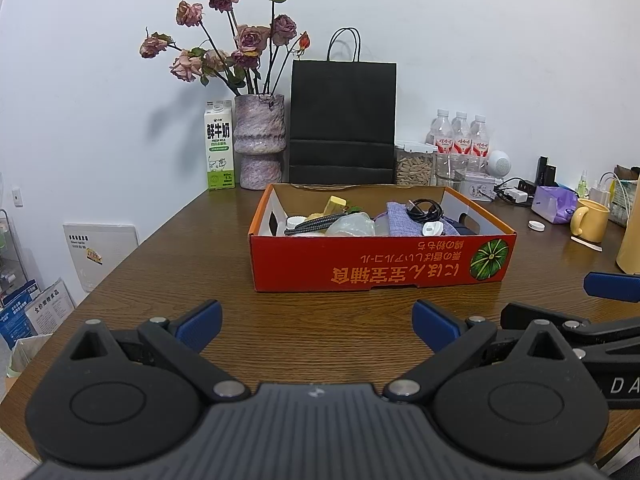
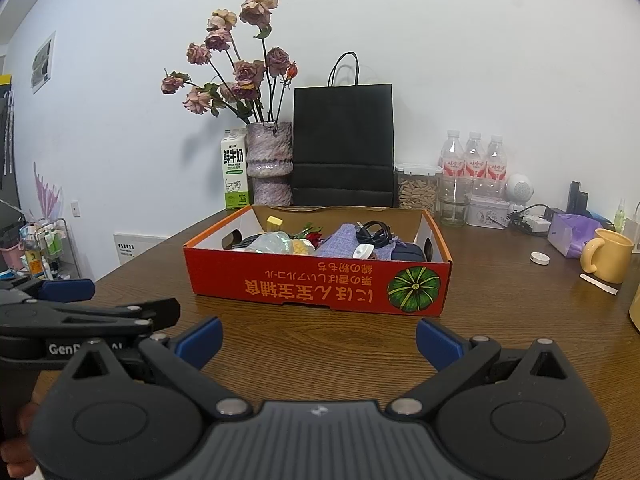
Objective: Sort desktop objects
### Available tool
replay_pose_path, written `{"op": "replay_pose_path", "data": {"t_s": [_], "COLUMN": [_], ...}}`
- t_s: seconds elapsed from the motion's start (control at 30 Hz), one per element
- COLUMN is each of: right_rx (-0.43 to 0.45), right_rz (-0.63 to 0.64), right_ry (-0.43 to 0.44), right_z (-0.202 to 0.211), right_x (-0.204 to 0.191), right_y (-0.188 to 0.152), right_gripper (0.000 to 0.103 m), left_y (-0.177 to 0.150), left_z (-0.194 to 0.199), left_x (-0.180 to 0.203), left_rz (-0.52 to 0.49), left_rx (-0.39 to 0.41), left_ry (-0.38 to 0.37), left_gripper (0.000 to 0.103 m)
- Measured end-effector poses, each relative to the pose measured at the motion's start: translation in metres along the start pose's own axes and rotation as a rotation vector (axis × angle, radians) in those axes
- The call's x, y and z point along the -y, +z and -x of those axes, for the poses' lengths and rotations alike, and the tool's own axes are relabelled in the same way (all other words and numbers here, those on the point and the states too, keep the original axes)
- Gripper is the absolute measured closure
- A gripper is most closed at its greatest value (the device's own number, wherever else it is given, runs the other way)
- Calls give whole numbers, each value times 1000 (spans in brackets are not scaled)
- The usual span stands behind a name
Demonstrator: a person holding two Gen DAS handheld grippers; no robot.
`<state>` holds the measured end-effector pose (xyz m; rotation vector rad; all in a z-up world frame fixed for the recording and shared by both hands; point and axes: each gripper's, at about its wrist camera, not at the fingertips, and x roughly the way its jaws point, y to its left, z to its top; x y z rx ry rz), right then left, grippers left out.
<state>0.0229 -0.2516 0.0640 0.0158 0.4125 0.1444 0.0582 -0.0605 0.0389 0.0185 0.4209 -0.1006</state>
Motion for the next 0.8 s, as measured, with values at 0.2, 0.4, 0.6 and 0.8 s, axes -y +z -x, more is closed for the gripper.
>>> {"op": "replay_pose_path", "data": {"t_s": [0.2, 0.4, 0.6, 0.8], "right_rx": [-1, 0, -1, -2], "right_rz": [0, 0, -2, -3], "right_ry": [1, 2, 2, 2], "right_z": [0, 0, 0, 1], "right_x": [0, 1, 2, 2], "right_y": [0, 0, 1, 1], "right_gripper": [0, 0, 0, 0], "left_y": [1, 2, 3, 1], "left_z": [0, 0, -2, -4], "left_x": [0, 0, -1, -3], "left_rz": [-4, -4, 0, 17], "left_rx": [1, 0, -9, -22], "left_ry": [3, 3, -4, -20], "left_gripper": [0, 0, 0, 0]}}
